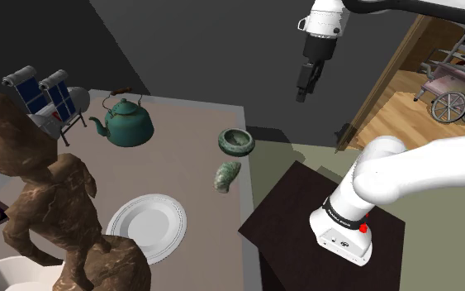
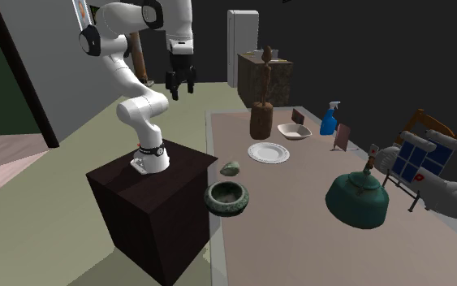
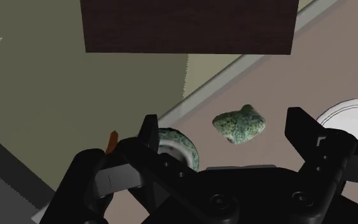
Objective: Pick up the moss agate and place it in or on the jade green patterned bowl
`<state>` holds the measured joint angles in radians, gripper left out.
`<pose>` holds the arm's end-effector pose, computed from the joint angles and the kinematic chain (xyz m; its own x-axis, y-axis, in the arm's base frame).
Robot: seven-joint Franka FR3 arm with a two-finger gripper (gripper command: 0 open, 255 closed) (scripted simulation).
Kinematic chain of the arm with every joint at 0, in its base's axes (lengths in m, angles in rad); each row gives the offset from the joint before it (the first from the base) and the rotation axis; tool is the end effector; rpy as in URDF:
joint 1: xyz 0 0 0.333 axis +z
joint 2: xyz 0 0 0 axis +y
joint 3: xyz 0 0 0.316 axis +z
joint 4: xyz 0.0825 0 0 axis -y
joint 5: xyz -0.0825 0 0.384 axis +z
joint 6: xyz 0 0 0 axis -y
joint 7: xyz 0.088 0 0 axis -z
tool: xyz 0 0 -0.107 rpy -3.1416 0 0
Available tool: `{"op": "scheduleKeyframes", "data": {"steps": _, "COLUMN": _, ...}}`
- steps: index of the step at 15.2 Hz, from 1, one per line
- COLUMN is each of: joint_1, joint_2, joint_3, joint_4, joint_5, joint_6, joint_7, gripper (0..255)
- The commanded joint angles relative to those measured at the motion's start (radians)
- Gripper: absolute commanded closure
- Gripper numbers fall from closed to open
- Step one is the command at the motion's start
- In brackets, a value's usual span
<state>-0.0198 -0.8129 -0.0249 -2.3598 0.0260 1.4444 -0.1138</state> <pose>0.2855 -0.0121 0.5864 0.9919 0.0820 -0.0967 0.0769 -0.9955 -0.0554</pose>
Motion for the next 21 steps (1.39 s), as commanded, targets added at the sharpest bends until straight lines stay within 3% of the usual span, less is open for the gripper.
{"op": "scheduleKeyframes", "data": {"steps": 1, "joint_1": 0.000, "joint_2": 0.000, "joint_3": 0.000, "joint_4": 0.000, "joint_5": 0.000, "joint_6": 0.000, "joint_7": 0.000, "gripper": 0}}
{"op": "scheduleKeyframes", "data": {"steps": 11, "joint_1": 0.119, "joint_2": 0.249, "joint_3": -0.013, "joint_4": -0.112, "joint_5": -0.045, "joint_6": 0.322, "joint_7": -0.274, "gripper": 0}}
{"op": "scheduleKeyframes", "data": {"steps": 21, "joint_1": 0.220, "joint_2": 0.571, "joint_3": 0.010, "joint_4": -0.125, "joint_5": -0.079, "joint_6": 0.629, "joint_7": -0.512, "gripper": 0}}
